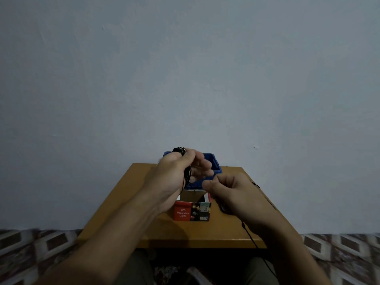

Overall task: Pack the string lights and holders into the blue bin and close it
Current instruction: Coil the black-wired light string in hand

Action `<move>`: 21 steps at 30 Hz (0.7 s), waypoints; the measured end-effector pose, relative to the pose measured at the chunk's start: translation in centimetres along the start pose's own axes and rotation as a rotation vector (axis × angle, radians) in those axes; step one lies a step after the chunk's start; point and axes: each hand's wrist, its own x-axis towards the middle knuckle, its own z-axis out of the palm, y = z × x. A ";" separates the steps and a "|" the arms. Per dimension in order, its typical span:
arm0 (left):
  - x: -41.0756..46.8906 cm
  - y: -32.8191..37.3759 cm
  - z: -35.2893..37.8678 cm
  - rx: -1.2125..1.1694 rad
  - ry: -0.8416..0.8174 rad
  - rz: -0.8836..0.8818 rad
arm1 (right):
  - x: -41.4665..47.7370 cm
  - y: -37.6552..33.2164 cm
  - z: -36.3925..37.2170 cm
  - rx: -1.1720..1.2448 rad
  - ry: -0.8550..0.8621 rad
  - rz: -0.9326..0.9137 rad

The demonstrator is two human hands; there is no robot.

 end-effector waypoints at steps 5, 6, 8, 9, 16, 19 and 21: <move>-0.1 0.0 -0.3 0.060 -0.037 -0.106 | -0.2 -0.2 0.1 0.054 -0.050 -0.028; -0.1 0.0 -0.3 0.073 -0.036 -0.116 | -0.2 -0.3 0.0 0.064 -0.051 -0.036; -0.1 0.1 -0.4 0.104 -0.028 -0.132 | -0.4 -0.5 -0.1 0.082 -0.043 -0.050; -0.1 0.2 -0.5 0.120 -0.026 -0.142 | -0.4 -0.6 -0.2 0.087 -0.037 -0.056; -0.9 0.6 -0.2 0.249 -0.057 -0.223 | -1.0 -2.9 -0.5 0.113 -0.018 -0.136; -1.1 0.6 -0.2 0.347 -0.147 -0.247 | -0.7 -3.0 -0.9 0.122 0.006 -0.170; -1.0 0.6 -0.3 0.343 -0.198 -0.277 | -0.6 -2.9 -1.2 0.129 0.028 -0.176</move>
